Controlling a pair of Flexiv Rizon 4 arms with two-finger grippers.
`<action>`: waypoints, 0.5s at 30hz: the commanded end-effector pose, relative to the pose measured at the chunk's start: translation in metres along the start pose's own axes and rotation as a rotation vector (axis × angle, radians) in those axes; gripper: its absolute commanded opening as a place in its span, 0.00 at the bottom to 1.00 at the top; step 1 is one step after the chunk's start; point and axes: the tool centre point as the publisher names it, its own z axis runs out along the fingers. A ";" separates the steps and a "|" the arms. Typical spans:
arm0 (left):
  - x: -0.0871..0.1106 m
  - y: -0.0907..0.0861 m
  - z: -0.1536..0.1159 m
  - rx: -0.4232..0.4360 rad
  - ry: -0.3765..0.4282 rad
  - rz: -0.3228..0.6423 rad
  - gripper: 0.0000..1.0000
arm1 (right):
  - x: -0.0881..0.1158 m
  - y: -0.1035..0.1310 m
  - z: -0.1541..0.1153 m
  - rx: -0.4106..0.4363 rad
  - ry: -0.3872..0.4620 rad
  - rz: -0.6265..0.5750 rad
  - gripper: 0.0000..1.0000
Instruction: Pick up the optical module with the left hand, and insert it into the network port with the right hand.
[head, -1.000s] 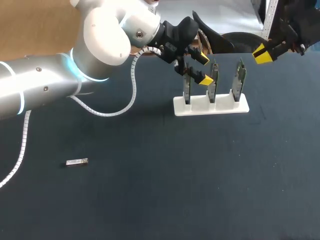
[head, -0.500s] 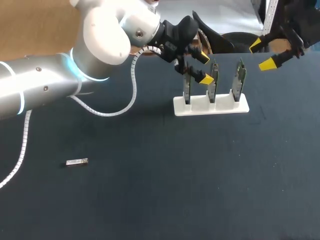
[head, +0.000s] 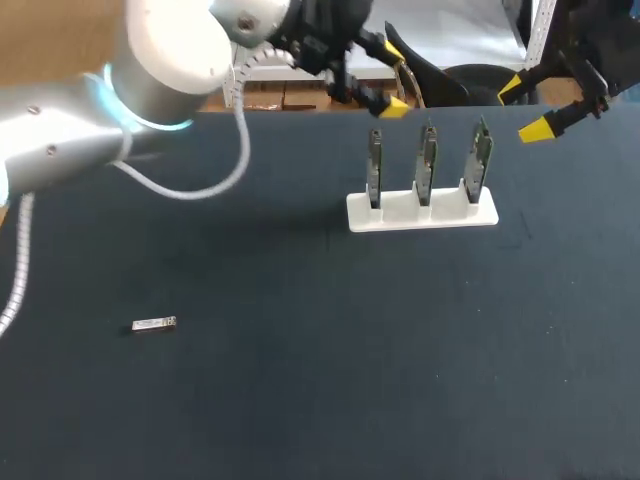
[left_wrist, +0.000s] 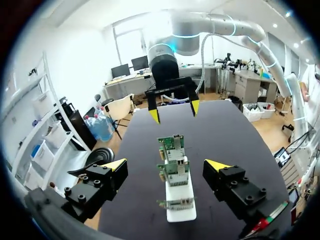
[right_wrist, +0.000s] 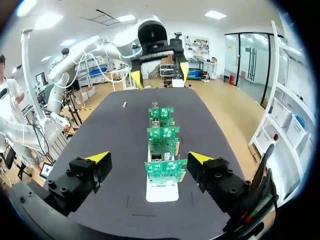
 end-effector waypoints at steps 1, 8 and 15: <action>0.007 -0.025 -0.068 -0.109 0.093 0.013 1.00 | 0.000 0.003 0.000 0.007 0.000 0.000 1.00; 0.038 -0.052 -0.140 -0.225 0.362 0.040 1.00 | 0.000 0.003 0.000 0.007 0.000 0.000 1.00; 0.085 -0.095 -0.188 -0.226 0.545 -0.062 1.00 | 0.000 0.003 0.000 0.007 0.000 0.000 1.00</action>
